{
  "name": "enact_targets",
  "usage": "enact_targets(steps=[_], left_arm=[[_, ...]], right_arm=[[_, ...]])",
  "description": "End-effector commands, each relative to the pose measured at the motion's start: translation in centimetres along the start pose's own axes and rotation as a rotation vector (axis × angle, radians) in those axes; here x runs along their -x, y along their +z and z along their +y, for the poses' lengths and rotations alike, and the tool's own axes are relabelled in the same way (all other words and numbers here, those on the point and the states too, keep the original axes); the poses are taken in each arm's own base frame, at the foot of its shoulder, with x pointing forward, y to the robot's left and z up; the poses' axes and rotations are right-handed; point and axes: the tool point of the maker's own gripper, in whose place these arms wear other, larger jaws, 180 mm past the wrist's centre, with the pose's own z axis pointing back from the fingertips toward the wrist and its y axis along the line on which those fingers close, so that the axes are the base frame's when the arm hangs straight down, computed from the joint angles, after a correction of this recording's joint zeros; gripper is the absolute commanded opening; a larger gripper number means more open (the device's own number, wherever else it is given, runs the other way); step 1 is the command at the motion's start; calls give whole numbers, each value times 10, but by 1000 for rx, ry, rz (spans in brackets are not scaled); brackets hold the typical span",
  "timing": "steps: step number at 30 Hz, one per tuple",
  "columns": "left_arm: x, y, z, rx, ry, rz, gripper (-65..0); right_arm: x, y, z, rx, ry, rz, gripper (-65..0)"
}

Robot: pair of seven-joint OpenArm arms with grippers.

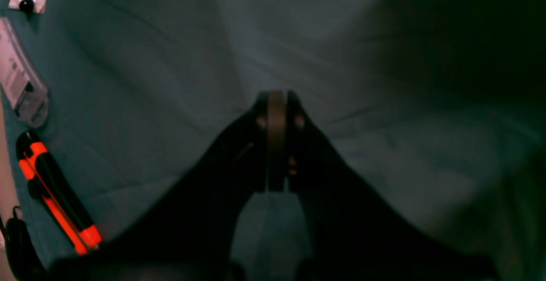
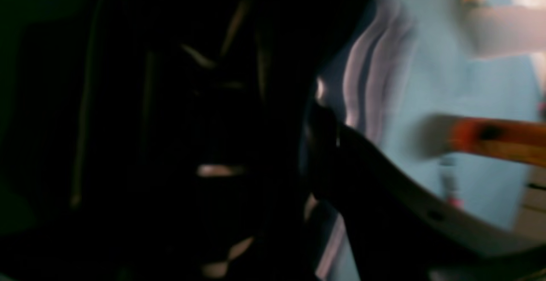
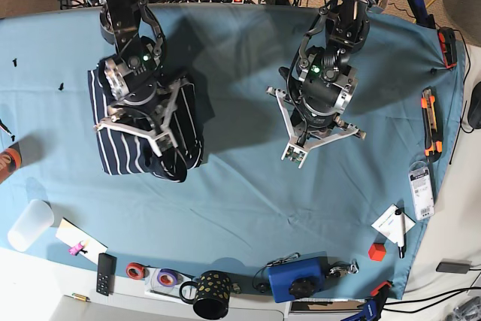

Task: Layout the t-shirt on the table in an organized manner, then fold the t-shirt properly
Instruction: 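Press and square the folded bundle with the right gripper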

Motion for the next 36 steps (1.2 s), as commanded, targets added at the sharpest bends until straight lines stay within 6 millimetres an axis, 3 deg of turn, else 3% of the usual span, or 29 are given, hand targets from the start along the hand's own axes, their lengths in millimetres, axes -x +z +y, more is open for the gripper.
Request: enact_targets(steps=[1,7,11,15,19,21,24,28,36], left_arm=[[-15,4,4,-13,5,-51,-650],[-9,4,2,-7,5,-38,-650],[-6,4,1,-5,5,-33,-650],[-6,4,1,-5,5,-33,-650],[-4,4,0,-3,5,-27,-650],[-4,4,0,-3,5,-28,-650],[-6,4,0,-3,5,-37,-650],[-8,4,0,-3,6,-47,-650],[-8,4,0,-3,5,-47,-650]], right_arm=[[-16,10,-16,53,-5,-65,-411],[-53,48,-35,127,-21,-264,-411],[-67,57,-38,135,-23,-345,-412],[-60,56,-60,213,-57,-318,-440],[-37,50,-99,294,-173,-265,-619],[-22,37,-105,262,-239,-228,-638],[-5,13,-93,137,-302,-173,-638],[1,-9,-53,-80,-306,-145,-637],[-11,-19,10,-444,-322,-223,-638]])
